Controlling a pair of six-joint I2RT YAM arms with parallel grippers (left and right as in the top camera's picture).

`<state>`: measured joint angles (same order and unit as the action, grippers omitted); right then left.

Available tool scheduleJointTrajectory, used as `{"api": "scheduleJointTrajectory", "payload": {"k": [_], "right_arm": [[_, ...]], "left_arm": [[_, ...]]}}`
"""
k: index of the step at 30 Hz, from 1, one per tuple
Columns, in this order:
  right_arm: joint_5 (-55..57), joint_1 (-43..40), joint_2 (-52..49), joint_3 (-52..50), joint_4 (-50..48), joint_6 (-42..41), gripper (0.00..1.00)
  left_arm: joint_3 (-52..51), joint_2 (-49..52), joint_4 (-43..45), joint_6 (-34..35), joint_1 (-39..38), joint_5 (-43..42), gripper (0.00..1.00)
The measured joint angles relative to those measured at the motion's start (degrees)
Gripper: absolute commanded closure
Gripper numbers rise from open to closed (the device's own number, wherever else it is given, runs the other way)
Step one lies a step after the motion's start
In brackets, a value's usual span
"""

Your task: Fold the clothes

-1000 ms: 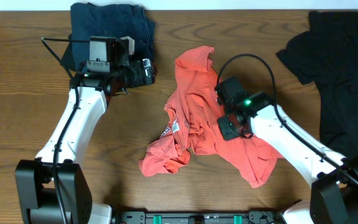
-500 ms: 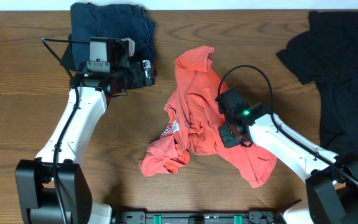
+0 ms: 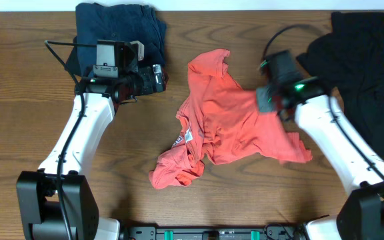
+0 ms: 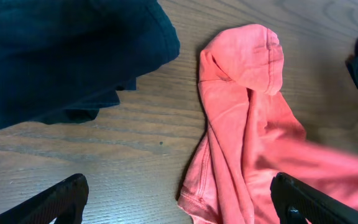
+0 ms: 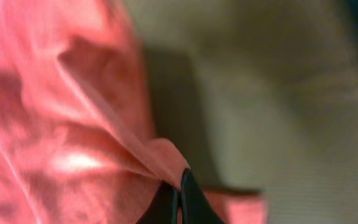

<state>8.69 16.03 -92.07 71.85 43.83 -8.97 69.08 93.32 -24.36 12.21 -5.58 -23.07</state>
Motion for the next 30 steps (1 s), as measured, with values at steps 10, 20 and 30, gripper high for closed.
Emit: {"api": "scheduleJointTrajectory", "payload": {"k": [10, 20, 30], "right_arm": [[-0.33, -12.41, -2.62, 0.42, -18.45, 6.21, 0.11], [-6.08, -14.10, -3.43, 4.92, -1.90, 7.61, 0.23], [-2.60, -13.64, -3.04, 0.59, 4.42, 7.80, 0.33]], "left_arm": [[0.00, 0.00, 0.00, 0.00, 0.00, 1.07, 0.05], [0.00, 0.00, 0.24, -0.02, 0.00, 2.12, 0.05], [0.00, 0.00, 2.27, -0.02, 0.00, 2.45, 0.05]]}}
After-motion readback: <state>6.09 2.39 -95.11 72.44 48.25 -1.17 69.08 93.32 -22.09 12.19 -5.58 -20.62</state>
